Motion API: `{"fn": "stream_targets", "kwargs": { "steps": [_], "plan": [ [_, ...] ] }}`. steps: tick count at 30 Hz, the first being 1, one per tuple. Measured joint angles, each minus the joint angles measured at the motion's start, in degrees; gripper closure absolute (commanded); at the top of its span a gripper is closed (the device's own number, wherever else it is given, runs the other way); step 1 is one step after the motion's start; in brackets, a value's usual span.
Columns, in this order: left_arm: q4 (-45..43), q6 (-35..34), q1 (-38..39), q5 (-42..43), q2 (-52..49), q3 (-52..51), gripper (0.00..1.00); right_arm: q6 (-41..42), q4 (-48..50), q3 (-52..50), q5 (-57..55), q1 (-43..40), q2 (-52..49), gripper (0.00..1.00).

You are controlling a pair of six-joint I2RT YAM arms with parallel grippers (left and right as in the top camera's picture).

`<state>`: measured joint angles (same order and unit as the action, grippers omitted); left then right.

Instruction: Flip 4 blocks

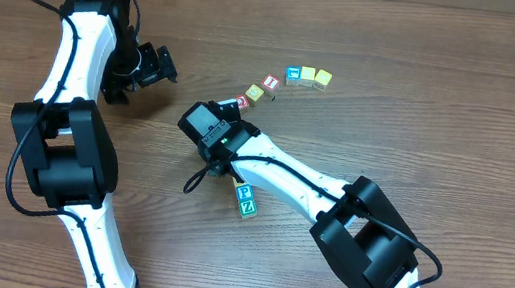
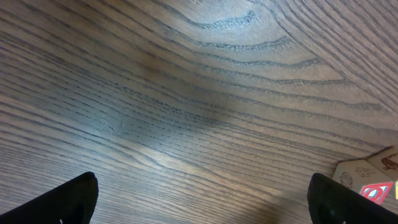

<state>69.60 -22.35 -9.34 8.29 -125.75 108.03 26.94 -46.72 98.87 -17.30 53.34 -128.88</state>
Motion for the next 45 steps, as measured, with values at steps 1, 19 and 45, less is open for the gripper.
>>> {"fn": "stream_targets", "kwargs": {
  "steps": [1, 19, 45],
  "plan": [
    [0.0, 0.0, 0.0, 0.0, 0.0, 0.0, 0.00, 0.0, -0.2, 0.0, 0.0, 0.0, 0.0, 0.96],
    [0.0, 0.0, 0.0, 0.0, 0.0, 0.0, 0.00, 0.0, -5.2, 10.1, 12.8, 0.3, 0.0, 0.96],
    [0.0, 0.0, 0.0, 0.0, 0.0, 0.0, 0.00, 11.5, -11.2, 7.4, 12.1, 3.7, -2.6, 0.96]
  ]
}}
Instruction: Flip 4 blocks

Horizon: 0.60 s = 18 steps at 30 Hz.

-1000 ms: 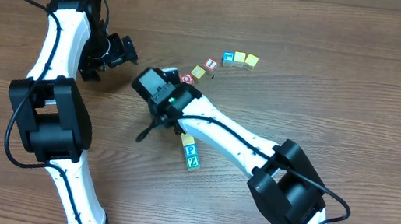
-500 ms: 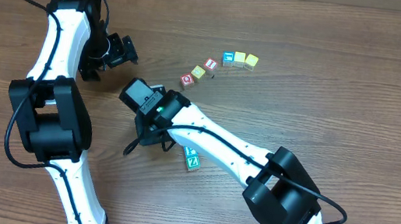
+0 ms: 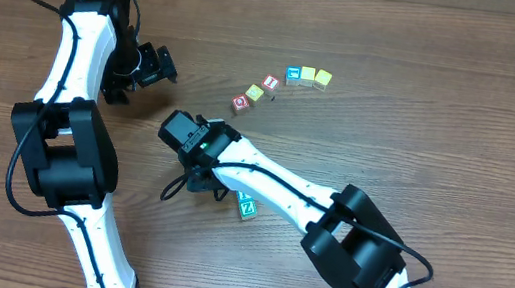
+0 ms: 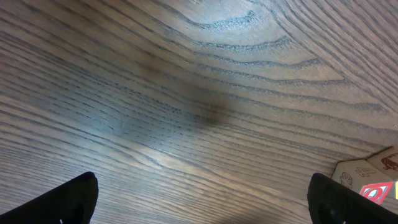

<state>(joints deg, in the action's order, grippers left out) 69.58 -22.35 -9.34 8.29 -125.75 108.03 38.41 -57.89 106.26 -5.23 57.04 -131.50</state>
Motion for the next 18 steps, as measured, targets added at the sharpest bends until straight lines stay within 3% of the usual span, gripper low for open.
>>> {"fn": "stream_targets", "kwargs": {
  "steps": [18],
  "plan": [
    [0.0, 0.0, 0.0, 0.0, 0.0, 0.0, 0.00, 2.1, -2.1, -0.1, -5.9, 0.0, -1.0, 0.96]
  ]
}}
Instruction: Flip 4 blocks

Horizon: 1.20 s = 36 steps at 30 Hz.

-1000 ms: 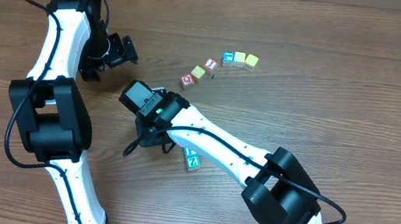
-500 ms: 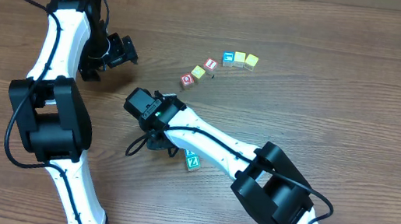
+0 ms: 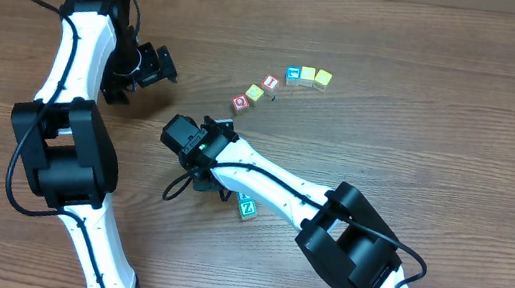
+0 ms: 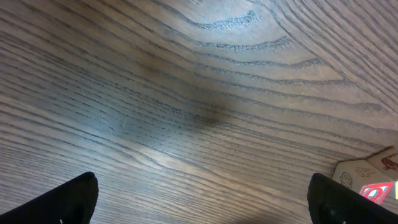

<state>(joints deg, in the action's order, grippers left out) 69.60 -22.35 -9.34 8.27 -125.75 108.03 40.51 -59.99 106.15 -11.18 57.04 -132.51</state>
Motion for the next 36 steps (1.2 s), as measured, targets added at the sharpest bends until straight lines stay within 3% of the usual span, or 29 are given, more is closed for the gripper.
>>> {"fn": "stream_targets", "kwargs": {
  "steps": [36],
  "plan": [
    [0.0, 0.0, 0.0, 0.0, 0.0, 0.0, 0.00, 0.0, -2.0, 0.0, -2.2, -1.9, 0.0, 0.96]
  ]
}}
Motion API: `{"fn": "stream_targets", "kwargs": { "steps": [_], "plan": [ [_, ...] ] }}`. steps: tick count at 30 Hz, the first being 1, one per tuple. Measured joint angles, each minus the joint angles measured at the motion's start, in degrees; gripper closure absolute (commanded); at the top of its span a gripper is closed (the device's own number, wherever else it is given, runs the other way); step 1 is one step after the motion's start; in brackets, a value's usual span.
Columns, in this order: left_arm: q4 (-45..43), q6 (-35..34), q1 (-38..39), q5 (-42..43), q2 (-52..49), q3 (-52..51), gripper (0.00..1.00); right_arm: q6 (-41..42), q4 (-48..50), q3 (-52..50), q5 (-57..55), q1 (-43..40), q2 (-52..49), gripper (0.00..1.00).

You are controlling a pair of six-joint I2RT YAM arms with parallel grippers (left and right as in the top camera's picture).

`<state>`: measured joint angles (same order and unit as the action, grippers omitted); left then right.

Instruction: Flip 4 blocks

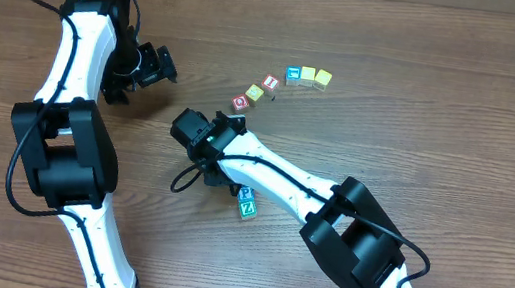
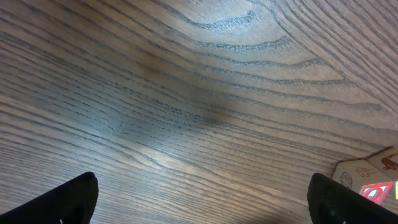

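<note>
Several small letter blocks lie in a curved row in the overhead view: a red block (image 1: 240, 103) at the near end, then a yellow-green block (image 1: 255, 92), a red-and-white block (image 1: 269, 83), a blue block (image 1: 293, 74) and two yellow blocks (image 1: 316, 75). A blue-green block (image 1: 246, 202) lies apart, beside the right arm. My right gripper (image 1: 224, 124) hangs just below and left of the red block; its jaws are too small to read. My left gripper (image 2: 202, 208) is open over bare wood, far left of the row.
The wooden table (image 1: 455, 172) carries everything. A cardboard wall borders the far left corner. In the left wrist view a pale block with a red mark (image 2: 372, 180) peeks in at the lower right edge.
My right gripper has shifted a little up and to the right, closer to the red block at the near end of the row. The left arm and the blocks have not moved.
At first my right gripper was up against the red block at the row's near end. It then stood back to the lower left, with the red block fully in view. Now it has come part of the way back. The left gripper stayed open throughout.
</note>
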<state>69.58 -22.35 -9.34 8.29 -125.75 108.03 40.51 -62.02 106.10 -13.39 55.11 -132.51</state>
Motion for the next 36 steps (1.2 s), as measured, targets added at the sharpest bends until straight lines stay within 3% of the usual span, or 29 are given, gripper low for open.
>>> {"fn": "stream_targets", "kwargs": {
  "steps": [4, 18, 29, 36],
  "plan": [
    [0.0, 0.0, 0.0, 0.0, 0.0, 0.0, 0.00, -0.1, 1.0, 0.0, 2.0, 0.0, 0.0, 0.96],
    [0.0, 0.0, 0.0, 0.0, 0.0, 0.0, 0.00, -0.3, -10.8, 3.6, 10.7, -0.2, -0.2, 0.96],
    [0.0, 0.0, 0.0, 0.0, 0.0, 0.0, 0.00, -1.9, -5.4, 2.4, 11.9, 1.8, -0.2, 0.96],
    [0.0, 0.0, 0.0, 0.0, 0.0, 0.0, 0.00, -2.9, -13.2, 2.3, 13.0, 1.8, -0.2, 0.96]
  ]
}}
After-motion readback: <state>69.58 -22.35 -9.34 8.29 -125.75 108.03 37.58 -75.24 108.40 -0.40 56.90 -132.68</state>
